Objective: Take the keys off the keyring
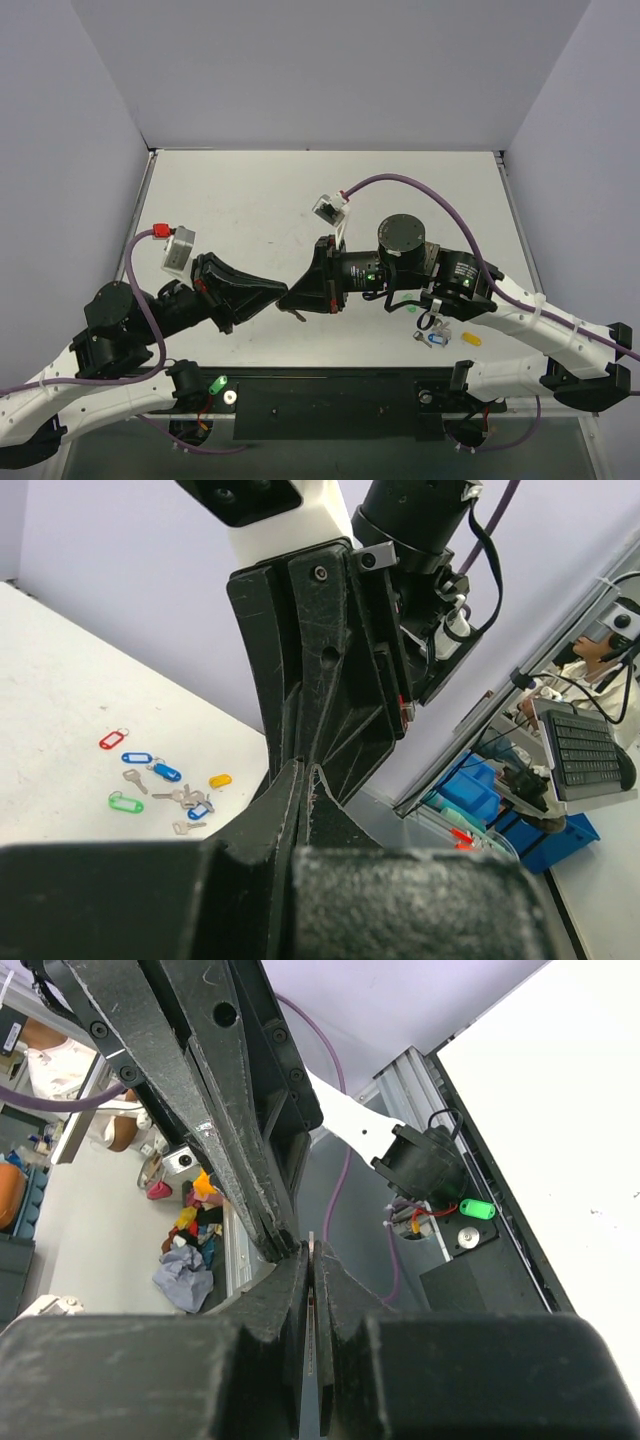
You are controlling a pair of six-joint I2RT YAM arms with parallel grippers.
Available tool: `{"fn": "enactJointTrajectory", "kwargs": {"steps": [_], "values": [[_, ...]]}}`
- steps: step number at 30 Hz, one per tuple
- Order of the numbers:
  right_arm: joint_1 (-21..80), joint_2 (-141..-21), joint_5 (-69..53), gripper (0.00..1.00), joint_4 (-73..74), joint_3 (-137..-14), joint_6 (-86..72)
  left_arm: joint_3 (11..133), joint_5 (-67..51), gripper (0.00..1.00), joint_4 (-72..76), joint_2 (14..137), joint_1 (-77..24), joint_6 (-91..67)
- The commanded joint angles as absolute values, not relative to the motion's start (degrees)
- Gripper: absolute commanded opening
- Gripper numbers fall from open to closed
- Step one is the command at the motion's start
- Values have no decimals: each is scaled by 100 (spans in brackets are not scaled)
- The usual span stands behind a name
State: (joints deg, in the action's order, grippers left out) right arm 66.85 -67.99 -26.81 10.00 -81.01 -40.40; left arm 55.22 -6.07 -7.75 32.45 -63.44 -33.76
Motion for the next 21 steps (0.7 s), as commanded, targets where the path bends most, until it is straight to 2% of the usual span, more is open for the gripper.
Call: {"fn": "enactJointTrajectory", "kwargs": {"steps": [1,6,16,21], "values": [[6715,-6733,-2628,0,308,-8227,-4008,5537,-53,0,-1274,3147,-6372,-3366],[6724,-6697,-2496,0,395,-8078,-3947,5642,605,0,-1696,3138,-6381,-3410],[6259,-6899,-1329,0,1379,-7735,-3964,5941,1580,0,-2477,3393,-6372,-3576],[5766,-7101,-801,0,1775,-7314,-4394,6196,2669,15,-3391,3612,-6372,-3849]]}}
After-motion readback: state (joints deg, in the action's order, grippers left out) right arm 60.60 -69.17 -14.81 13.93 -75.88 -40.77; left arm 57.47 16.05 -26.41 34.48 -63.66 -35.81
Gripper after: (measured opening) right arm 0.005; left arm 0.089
